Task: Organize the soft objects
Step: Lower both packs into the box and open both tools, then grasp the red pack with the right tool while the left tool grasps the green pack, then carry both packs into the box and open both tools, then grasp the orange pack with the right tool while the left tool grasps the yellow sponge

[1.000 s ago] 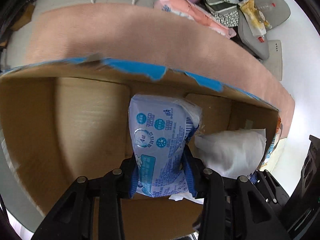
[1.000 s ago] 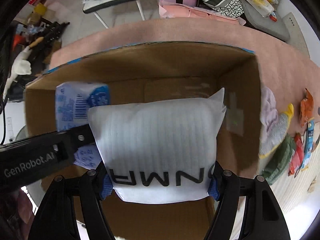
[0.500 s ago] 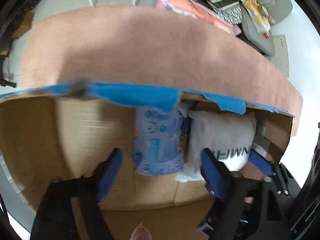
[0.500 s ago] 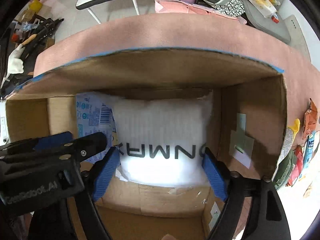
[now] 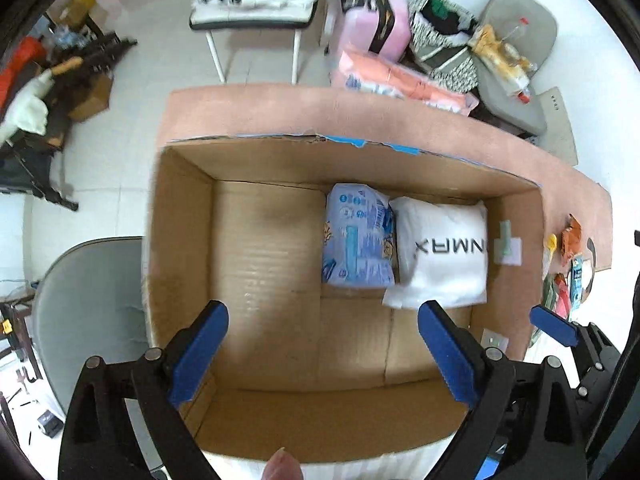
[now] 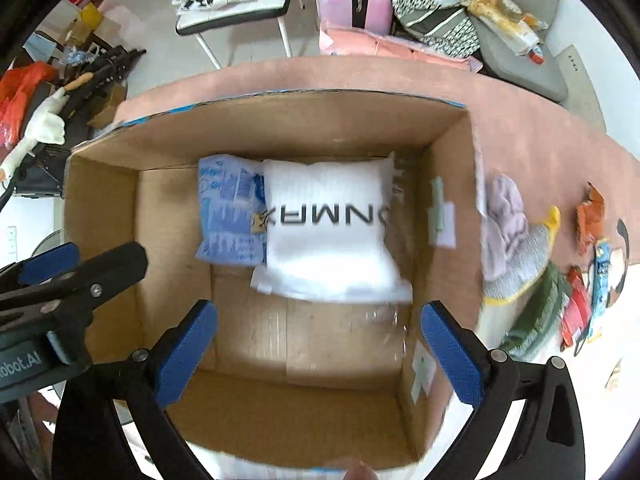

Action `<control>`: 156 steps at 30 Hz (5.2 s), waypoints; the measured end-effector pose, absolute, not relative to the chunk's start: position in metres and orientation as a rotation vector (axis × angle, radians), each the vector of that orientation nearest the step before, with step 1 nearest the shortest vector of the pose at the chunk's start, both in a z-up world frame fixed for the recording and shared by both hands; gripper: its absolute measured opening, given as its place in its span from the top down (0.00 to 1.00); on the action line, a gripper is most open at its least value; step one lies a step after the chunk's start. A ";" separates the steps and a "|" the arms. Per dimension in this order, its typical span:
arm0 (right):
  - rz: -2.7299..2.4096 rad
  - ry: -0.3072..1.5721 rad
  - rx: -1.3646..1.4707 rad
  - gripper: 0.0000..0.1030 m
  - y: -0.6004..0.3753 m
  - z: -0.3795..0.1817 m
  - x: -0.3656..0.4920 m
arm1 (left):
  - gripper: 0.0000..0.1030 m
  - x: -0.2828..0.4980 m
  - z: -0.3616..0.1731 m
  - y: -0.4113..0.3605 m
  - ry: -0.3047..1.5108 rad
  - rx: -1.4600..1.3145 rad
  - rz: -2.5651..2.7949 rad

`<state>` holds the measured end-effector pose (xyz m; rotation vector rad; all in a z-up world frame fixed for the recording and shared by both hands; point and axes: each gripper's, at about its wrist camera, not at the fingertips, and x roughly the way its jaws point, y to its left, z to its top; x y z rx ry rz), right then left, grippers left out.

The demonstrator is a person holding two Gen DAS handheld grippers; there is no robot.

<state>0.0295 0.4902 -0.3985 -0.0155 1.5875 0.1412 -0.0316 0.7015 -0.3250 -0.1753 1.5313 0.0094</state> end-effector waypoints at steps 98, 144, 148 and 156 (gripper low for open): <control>0.132 1.606 0.109 0.54 0.124 -0.341 -0.082 | 0.68 -0.051 -0.319 0.345 1.424 0.006 -0.187; 0.129 1.755 0.040 0.00 0.497 -0.439 -0.047 | 0.07 0.030 -0.408 0.679 1.714 -0.134 0.064; 0.126 1.702 0.018 0.00 0.504 -0.419 -0.051 | 0.07 -0.001 -0.379 0.672 1.651 -0.119 0.058; 0.134 1.617 0.004 0.00 0.467 -0.393 -0.055 | 0.07 -0.044 -0.343 0.663 1.552 -0.084 0.066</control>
